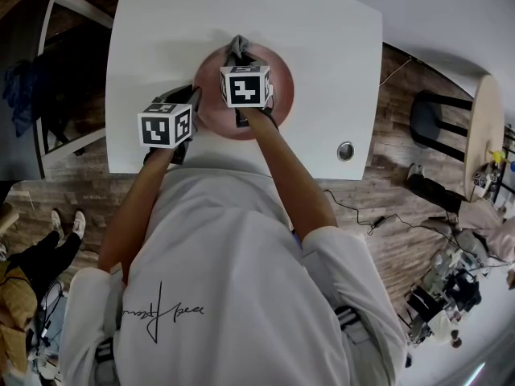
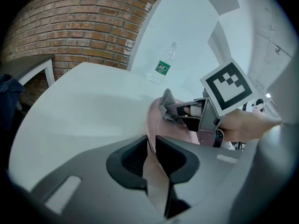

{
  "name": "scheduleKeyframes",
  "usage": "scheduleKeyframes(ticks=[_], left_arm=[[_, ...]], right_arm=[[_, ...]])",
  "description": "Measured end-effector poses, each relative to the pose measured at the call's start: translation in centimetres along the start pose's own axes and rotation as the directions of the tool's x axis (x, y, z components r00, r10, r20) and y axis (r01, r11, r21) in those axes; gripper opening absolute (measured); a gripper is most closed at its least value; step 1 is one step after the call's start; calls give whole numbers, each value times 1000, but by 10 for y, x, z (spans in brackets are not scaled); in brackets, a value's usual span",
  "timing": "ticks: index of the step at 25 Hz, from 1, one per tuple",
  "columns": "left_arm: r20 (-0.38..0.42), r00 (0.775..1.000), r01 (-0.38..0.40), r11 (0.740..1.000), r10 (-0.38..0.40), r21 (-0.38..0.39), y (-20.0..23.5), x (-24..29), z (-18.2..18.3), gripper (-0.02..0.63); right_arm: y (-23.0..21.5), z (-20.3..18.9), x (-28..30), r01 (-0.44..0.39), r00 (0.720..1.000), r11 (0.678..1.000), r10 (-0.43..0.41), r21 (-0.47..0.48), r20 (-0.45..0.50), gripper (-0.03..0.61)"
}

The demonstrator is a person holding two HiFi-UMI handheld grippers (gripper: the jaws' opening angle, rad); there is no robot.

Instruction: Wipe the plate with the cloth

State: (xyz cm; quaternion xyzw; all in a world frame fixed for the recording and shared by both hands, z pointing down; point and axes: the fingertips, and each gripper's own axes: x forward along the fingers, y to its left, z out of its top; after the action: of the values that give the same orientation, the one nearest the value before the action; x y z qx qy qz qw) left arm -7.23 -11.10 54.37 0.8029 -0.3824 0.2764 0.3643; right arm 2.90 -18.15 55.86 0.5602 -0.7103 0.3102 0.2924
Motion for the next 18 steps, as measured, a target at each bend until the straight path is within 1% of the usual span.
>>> scheduleKeyframes(ticks=[6,15,18], left_arm=[[0,1000,0,1000,0,-1,0,0,0,72],[0,1000,-5,1000,5,-2,1,1,0,72],[1,1000,-6,1000,6,-5,1,0,0,72]], right_arm=[[9,-1,1,-23,1000,999,23,-25,-4,24],[28,-2,4,-112,994,993,111,-41,-18,25],[34,-5,4,-142,990,989,141,-30,-29,28]])
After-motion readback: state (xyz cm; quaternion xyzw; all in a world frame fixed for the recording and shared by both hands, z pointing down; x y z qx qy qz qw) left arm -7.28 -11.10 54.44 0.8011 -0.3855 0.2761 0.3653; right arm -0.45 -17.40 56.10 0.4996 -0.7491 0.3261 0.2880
